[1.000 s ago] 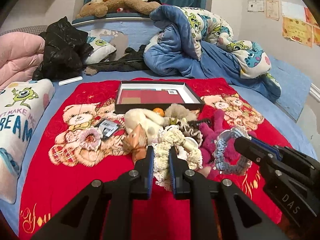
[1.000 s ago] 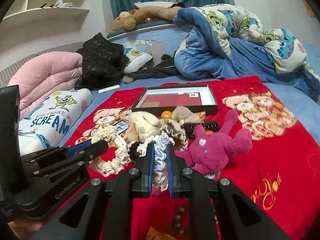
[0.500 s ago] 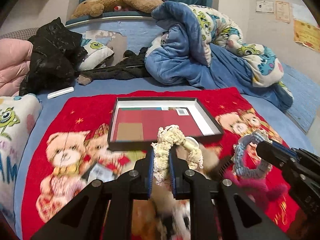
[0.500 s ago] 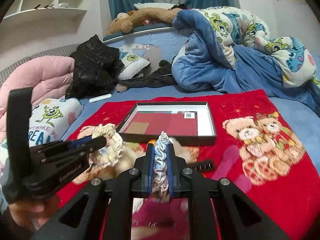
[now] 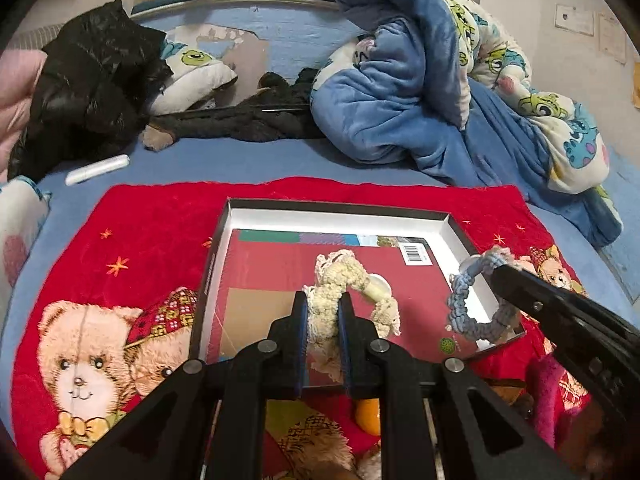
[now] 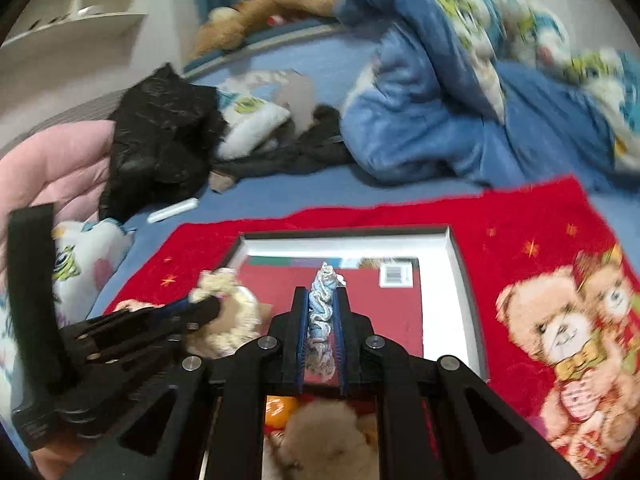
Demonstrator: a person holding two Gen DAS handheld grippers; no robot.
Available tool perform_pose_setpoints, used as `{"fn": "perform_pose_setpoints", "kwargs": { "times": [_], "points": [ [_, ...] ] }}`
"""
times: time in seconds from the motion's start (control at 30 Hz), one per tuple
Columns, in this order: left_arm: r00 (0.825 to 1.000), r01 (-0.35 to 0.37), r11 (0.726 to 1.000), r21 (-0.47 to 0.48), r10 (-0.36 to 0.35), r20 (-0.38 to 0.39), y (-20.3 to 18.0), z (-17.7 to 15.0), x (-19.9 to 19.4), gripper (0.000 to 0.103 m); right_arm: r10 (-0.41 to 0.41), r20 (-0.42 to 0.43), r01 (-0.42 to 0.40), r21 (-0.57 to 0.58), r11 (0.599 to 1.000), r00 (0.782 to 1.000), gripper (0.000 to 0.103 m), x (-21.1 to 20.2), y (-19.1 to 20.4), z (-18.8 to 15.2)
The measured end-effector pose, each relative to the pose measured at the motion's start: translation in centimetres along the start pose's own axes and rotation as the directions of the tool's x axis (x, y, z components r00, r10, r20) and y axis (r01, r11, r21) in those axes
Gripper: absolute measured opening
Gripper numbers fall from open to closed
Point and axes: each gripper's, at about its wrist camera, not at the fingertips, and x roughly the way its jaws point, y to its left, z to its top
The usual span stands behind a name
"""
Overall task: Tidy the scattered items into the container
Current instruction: 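Lift and carry both held scrunchies over the black box, then open right tool dropping blue scrunchie while left tool releases cream scrunchie into box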
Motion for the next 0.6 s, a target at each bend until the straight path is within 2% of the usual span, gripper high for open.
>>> {"fn": "perform_pose_setpoints", "kwargs": {
  "times": [0.03, 0.1, 0.2, 0.27, 0.4, 0.6],
  "points": [
    [1.000, 0.018, 1.000, 0.013, -0.018, -0.006, 0.2, -0.4, 0.4, 0.014, 0.001, -0.009, -0.001, 0.014, 1.000, 1.000, 0.012, 0.6, -0.6, -0.2],
    [1.000, 0.007, 1.000, 0.015, -0.006, -0.023, 0.5, -0.7, 1.3, 0.014, 0.014, -0.018, -0.013, 0.022, 1.000, 1.000, 0.013, 1.2, -1.4, -0.8],
    [0.999, 0.019, 0.999, -0.030, -0.020, -0.046, 1.5, -0.6, 2.5, 0.014, 0.046, -0.047, -0.042, 0.070, 0.997, 0.998, 0.013, 2.4, -2.4, -1.4],
    [0.998, 0.009, 0.999, -0.040, -0.012, -0.065, 1.7, -0.7, 3.0, 0.014, 0.037, -0.061, -0.033, 0.068, 0.997, 0.997, 0.013, 3.2, -2.6, -1.6],
    [0.991, -0.019, 1.000, 0.008, 0.020, -0.135, 0.9, -1.2, 4.6, 0.014, 0.018, -0.098, -0.012, 0.056, 0.998, 0.995, 0.013, 4.5, -2.6, -2.1],
    [0.987, -0.068, 0.995, 0.071, 0.077, -0.140, -0.7, -1.8, 5.1, 0.014, 0.007, -0.106, -0.004, 0.030, 1.000, 0.994, 0.013, 4.8, -2.1, -2.5]
  ]
}}
